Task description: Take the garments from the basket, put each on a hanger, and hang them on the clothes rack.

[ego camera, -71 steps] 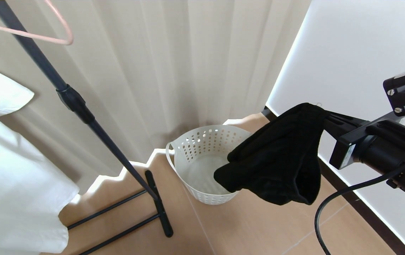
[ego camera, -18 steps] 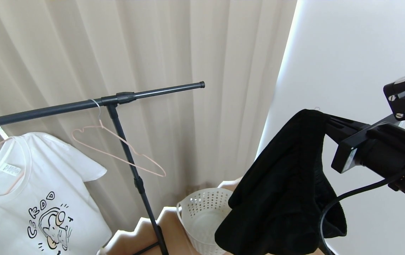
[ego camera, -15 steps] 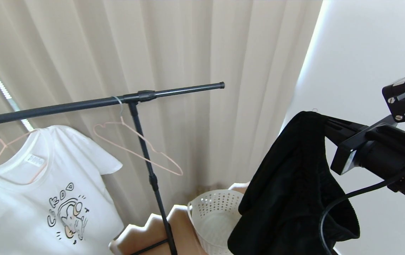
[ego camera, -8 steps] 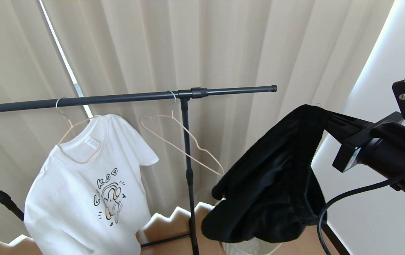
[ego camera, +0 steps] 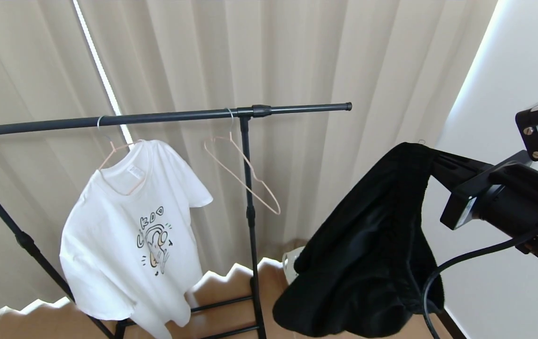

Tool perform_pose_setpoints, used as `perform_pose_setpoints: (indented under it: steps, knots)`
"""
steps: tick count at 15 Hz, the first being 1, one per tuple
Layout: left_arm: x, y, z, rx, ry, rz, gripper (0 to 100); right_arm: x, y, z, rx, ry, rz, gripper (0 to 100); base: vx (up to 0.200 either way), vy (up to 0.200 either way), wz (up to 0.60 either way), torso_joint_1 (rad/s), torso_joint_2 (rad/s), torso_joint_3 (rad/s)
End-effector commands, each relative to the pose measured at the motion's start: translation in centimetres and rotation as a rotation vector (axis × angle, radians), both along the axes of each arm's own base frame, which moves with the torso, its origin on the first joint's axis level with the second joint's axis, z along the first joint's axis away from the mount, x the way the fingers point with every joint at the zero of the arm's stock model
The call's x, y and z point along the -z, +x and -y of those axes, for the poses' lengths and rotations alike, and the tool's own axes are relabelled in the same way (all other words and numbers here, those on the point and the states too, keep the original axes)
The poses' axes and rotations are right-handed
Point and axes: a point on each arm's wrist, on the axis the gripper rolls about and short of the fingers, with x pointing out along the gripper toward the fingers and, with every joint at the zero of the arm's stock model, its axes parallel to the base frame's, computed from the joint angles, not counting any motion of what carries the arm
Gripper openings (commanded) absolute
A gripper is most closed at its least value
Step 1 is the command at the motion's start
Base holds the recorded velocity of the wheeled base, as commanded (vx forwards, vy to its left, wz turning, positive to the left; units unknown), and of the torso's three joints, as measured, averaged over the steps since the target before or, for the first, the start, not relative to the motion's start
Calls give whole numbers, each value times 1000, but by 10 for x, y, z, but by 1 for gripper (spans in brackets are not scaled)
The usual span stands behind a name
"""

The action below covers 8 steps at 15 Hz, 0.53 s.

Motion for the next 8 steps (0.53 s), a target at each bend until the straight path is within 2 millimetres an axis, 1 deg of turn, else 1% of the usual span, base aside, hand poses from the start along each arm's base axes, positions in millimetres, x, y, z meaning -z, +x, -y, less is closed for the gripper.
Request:
perform_pose_setpoints:
  steps: [1, 8]
  knots:
    - [0, 0, 0, 0, -3, 1, 100, 0, 0, 0, -2, -2, -1, 0, -200, 0, 0, -2, -7, 2]
    - [0, 0, 0, -1, -4, -1, 100, 1, 0, 0, -2, -4, -2, 0, 0, 0, 0, 0, 0, 0]
